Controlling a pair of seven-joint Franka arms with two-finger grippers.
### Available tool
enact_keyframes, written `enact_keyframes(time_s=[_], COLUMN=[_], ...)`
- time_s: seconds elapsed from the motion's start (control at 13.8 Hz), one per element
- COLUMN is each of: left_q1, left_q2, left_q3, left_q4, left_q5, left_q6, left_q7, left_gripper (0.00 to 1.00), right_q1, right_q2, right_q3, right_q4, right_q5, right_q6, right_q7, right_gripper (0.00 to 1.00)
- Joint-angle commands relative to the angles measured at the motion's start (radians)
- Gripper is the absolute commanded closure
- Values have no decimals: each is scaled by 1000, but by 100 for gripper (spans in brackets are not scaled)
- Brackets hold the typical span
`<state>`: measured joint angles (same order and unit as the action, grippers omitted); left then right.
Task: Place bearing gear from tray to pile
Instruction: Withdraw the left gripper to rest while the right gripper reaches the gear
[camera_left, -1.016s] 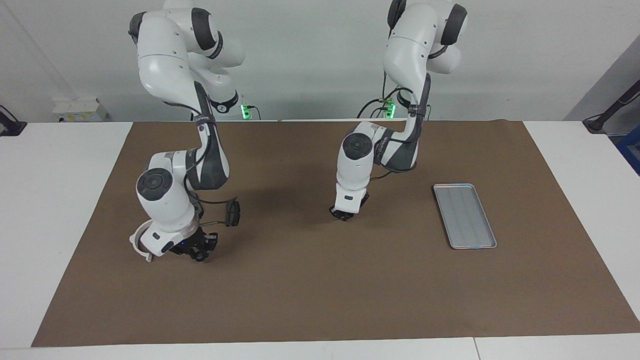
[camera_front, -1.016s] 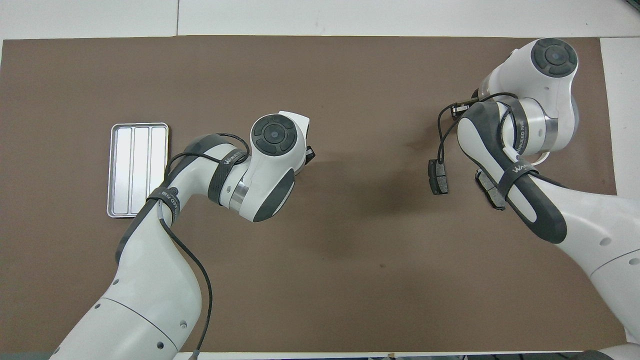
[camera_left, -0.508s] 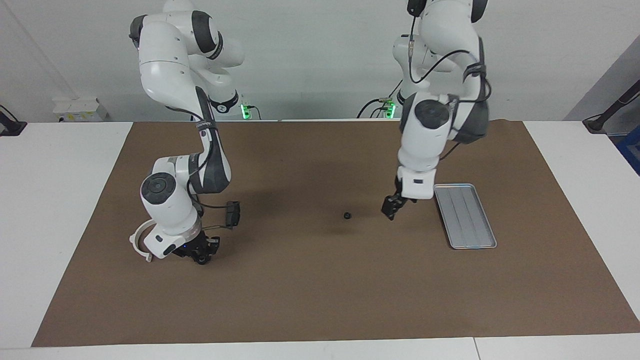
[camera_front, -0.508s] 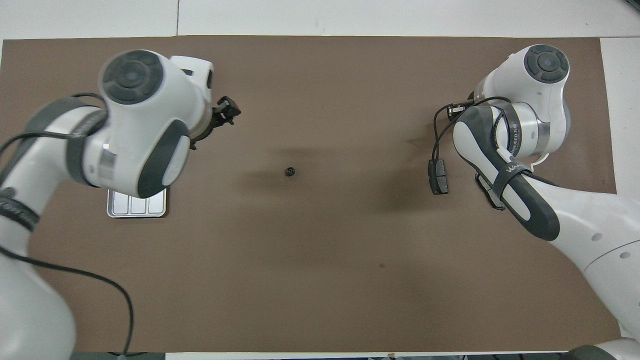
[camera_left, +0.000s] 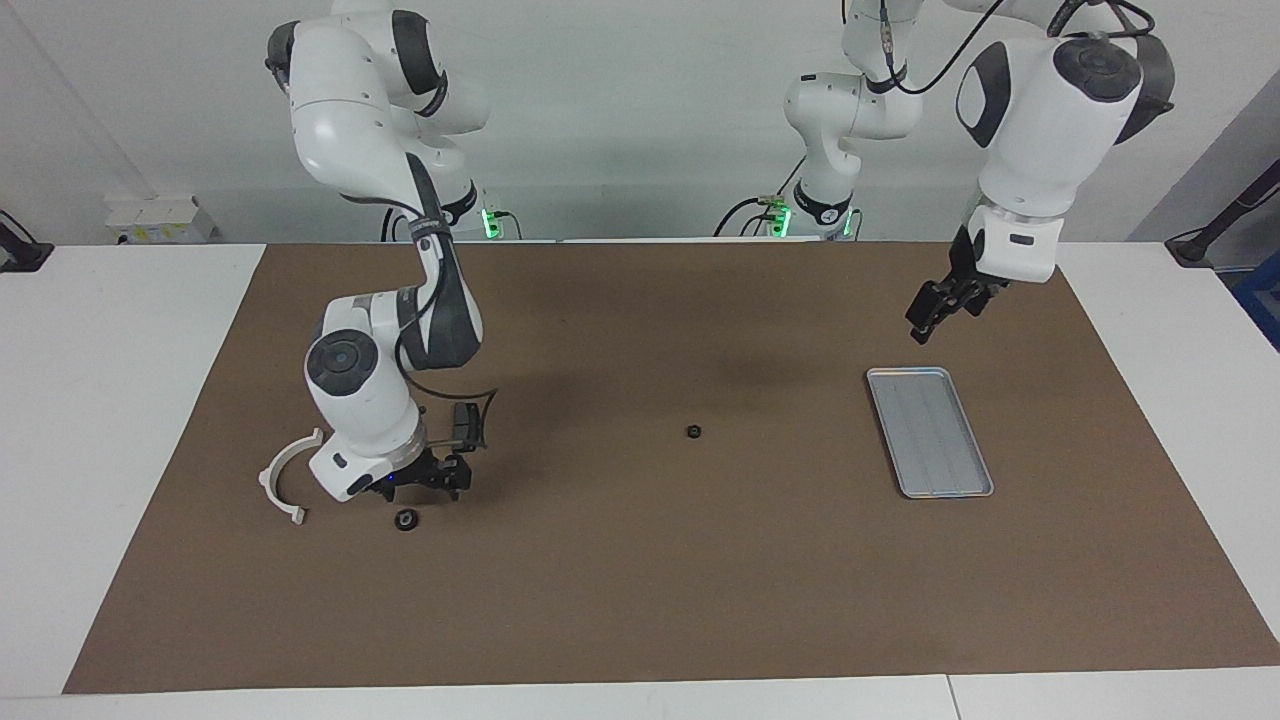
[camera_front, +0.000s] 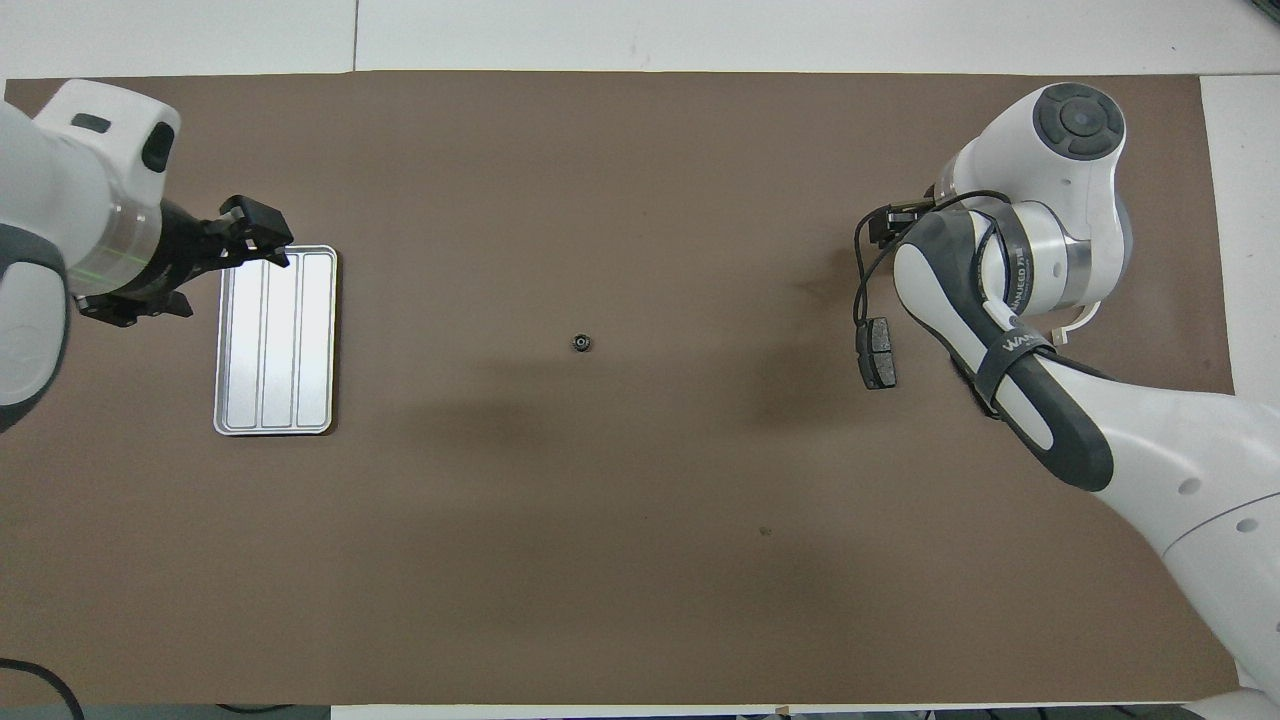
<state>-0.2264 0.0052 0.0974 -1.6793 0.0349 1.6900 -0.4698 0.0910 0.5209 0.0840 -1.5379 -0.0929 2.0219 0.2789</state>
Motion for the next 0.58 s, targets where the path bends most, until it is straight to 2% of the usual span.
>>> enact_keyframes(time_s=[0.0, 0.15, 0.29, 0.51], left_q1=[68, 107, 163, 188], left_q2=[-50, -56, -57, -57], left_q3=[-10, -18, -60, -74], left_q4=[-34, -49, -49, -49], left_q5=[5, -4, -10, -10], left_q6=[-68, -70, -73, -90], left_q7=[161, 191, 204, 227], left_gripper=[0, 0, 0, 0], right_q1=[116, 194, 275, 344], right_q2=[-68, -71, -71, -64], right_q3=[5, 23, 25, 29], right_q4=[53, 111, 125, 127], right_q5=[16, 42, 70, 91], right_q6=[-147, -201, -186, -158], right_q7=[240, 423, 596, 784], right_gripper=[0, 0, 0, 0])
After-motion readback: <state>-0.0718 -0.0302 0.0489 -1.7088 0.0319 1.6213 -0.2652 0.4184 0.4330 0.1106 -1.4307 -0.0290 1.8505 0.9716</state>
